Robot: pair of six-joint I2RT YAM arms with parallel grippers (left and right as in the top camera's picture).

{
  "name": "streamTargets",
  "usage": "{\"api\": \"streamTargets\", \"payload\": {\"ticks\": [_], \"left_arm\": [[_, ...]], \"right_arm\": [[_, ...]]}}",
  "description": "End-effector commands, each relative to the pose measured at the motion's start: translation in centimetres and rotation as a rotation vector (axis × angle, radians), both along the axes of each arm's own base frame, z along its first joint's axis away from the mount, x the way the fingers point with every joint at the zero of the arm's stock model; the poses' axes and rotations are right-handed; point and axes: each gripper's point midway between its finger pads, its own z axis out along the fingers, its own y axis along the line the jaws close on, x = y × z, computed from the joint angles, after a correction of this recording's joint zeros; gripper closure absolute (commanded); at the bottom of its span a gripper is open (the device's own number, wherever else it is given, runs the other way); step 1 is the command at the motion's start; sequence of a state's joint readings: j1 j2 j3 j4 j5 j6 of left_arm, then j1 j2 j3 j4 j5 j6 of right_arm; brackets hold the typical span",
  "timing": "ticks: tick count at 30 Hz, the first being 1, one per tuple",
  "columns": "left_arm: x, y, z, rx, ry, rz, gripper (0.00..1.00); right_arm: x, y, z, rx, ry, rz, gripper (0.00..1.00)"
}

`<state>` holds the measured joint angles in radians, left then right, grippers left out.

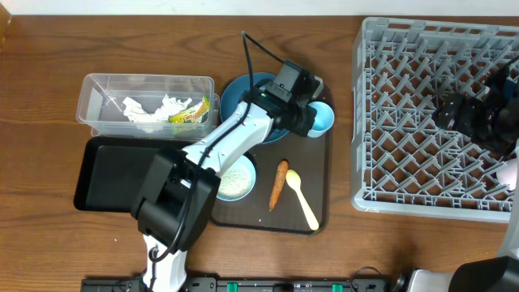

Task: Sort waste into correct bins and load items into the dishwasher rack
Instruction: 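Reach the left gripper to the light-blue cup and grasp it, then lift the light-blue cup and hold it out toward the right gripper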

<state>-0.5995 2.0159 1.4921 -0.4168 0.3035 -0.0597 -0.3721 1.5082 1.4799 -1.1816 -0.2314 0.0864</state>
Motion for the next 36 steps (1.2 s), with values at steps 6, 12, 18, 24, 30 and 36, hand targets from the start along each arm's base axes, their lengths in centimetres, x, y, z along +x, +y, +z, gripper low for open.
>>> {"api": "streamTargets", "payload": {"ticks": [6, 12, 18, 24, 30, 36], "left_arm": [[-0.8, 0.3, -0.9, 0.031, 0.035, 0.001, 0.74], [-1.1, 0.4, -1.1, 0.040, 0.048, 0.001, 0.81], [-1.5, 0.8, -1.4, 0.054, 0.068, 0.001, 0.89], [-1.7, 1.1, -0.1, 0.049, 0.060, 0.004, 0.94], [-1.3, 3.2, 4.7, 0.013, 0.009, 0.046, 0.94], [-0.5, 8.4, 10.1, -0.097, 0.031, 0.200, 0.94]], "right_arm": [[0.0, 0.2, -0.2, -0.007, 0.006, 0.022, 0.01], [0.0, 0.2, -0.2, -0.007, 0.007, 0.022, 0.01], [0.0, 0.2, -0.2, -0.007, 0.007, 0.022, 0.01], [0.0, 0.2, -0.2, -0.007, 0.007, 0.022, 0.01], [-0.1, 0.1, -0.3, -0.015, 0.011, 0.019, 0.01], [-0.2, 0.0, -0.4, -0.020, 0.018, 0.024, 0.01]]}}
